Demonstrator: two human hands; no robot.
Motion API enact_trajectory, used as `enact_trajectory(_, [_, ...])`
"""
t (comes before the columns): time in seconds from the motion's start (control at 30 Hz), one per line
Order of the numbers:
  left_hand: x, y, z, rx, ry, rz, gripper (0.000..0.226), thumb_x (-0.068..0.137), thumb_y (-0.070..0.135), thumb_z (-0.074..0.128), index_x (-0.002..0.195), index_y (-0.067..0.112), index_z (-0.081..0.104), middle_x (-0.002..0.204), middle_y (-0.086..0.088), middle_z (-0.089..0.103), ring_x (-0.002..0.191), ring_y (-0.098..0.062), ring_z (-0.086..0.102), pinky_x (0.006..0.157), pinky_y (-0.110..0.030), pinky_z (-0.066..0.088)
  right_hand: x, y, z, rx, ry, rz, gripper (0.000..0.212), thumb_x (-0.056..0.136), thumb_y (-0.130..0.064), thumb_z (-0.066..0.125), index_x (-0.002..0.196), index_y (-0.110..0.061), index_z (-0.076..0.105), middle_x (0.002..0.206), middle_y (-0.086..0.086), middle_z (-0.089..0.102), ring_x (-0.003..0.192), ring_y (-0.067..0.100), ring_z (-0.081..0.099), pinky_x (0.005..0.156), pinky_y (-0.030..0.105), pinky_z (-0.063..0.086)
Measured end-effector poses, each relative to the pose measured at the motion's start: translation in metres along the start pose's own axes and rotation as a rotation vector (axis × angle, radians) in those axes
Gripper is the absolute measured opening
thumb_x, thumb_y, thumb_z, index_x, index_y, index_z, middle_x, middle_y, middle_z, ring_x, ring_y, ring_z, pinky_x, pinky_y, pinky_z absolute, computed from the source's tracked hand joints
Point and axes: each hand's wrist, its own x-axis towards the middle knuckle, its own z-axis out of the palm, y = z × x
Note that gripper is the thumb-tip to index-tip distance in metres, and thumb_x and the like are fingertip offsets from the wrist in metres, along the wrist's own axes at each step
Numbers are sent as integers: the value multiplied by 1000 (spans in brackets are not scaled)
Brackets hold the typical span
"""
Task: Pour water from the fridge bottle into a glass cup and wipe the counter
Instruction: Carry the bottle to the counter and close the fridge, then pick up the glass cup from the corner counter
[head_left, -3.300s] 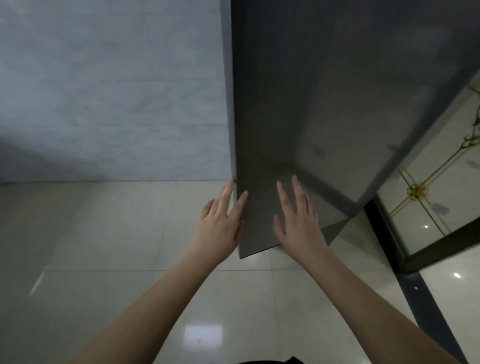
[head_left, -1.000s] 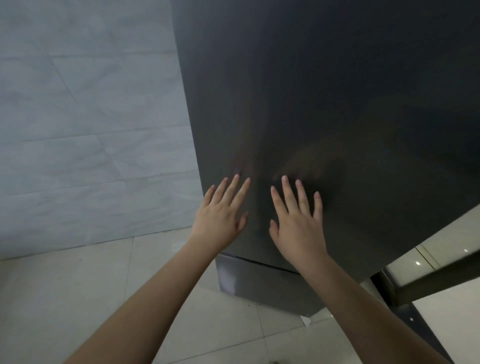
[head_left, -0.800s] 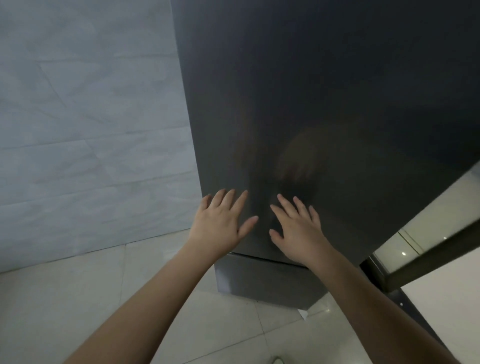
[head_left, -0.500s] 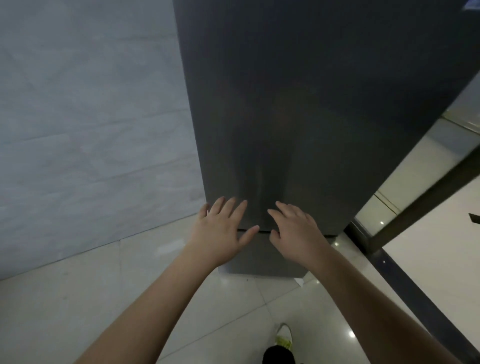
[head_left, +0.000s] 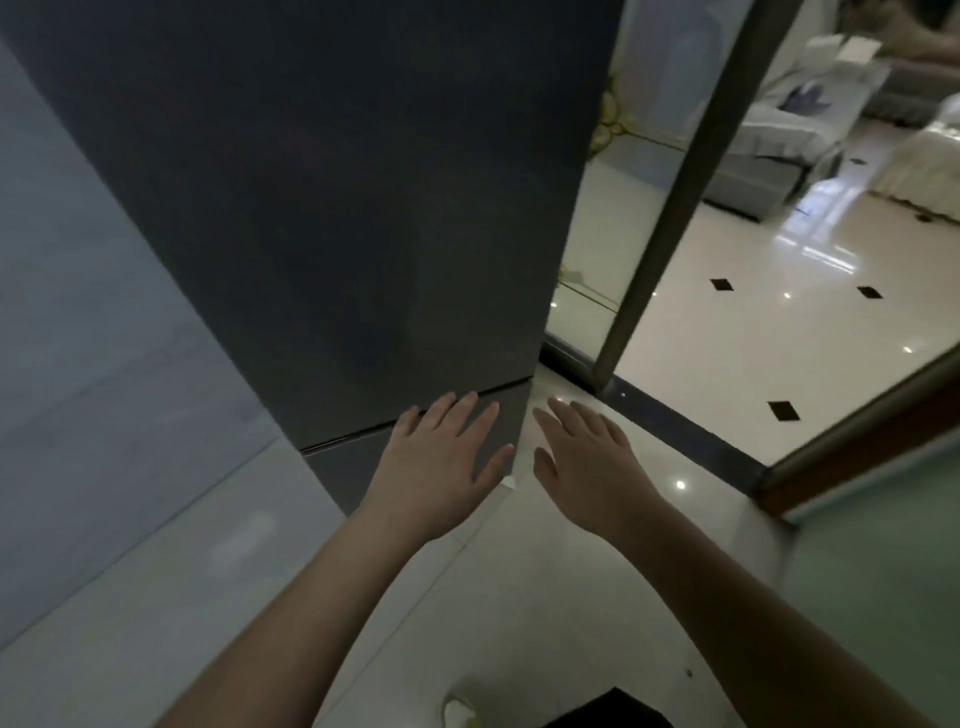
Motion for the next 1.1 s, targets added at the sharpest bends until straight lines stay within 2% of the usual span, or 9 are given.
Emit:
enact_trajectory(0.1, [10,35,5,0,-42,109,85,82,67,-12,156,31,11,164,5,10,151,-15,4,122,-44,8,-33,29,4,25,-8,116,56,103,-44,28,154,-24,16,163,3,13,150,23,7,119,40,7])
enact_trajectory(0.23, [19,87,12,21,-73,237,69,96,63,4,156,30,9,165,4,7,151,-16,1,122,-46,7,-79,65,9,67,9,284,57,103,-48,24,154,-27,14,163,1,8,150,23,3,120,41,5])
enact_trajectory(0.33, [21,131,22,73,-83,330,77,89,66,-7,156,30,7,165,3,7,152,-17,2,122,-47,10,-117,89,17,73,45,383,57,102,-49,21,154,-27,14,164,3,2,150,25,-3,120,42,3])
enact_trajectory(0.4, [19,162,29,102,-109,383,73,92,64,-2,156,30,7,165,3,7,152,-18,3,122,-47,11,-144,103,21,77,56,442,57,102,-48,21,154,-27,14,164,4,0,150,25,-4,120,43,4])
enact_trajectory(0.53, [8,215,41,120,-120,463,65,98,60,9,157,31,8,165,3,8,152,-18,4,122,-46,12,-202,128,28,112,89,585,57,101,-47,19,154,-25,18,163,5,6,150,26,1,121,45,9])
enact_trajectory(0.7, [-14,269,46,142,-130,590,79,89,68,-7,156,31,10,165,3,10,152,-19,6,122,-46,13,-262,144,35,147,107,715,57,101,-45,21,153,-24,21,163,5,12,150,25,7,120,43,13])
enact_trajectory(0.8, [-24,297,52,160,-117,664,71,94,65,1,156,31,10,165,4,11,152,-19,6,122,-46,13,-289,153,38,145,130,786,55,102,-43,28,153,-24,21,162,4,13,149,24,9,120,42,12])
enact_trajectory(0.9, [-28,318,57,201,-84,738,83,85,65,-13,156,31,11,164,3,14,151,-20,9,122,-44,13,-308,160,40,134,144,851,56,101,-43,29,153,-24,20,162,4,15,149,25,11,120,42,12])
enact_trajectory(1.1, [-8,333,75,294,-76,812,81,86,61,-13,157,29,9,165,-1,12,152,-23,7,121,-46,5,-306,170,44,114,184,948,60,95,-44,23,149,-20,33,156,8,33,145,28,26,115,45,22])
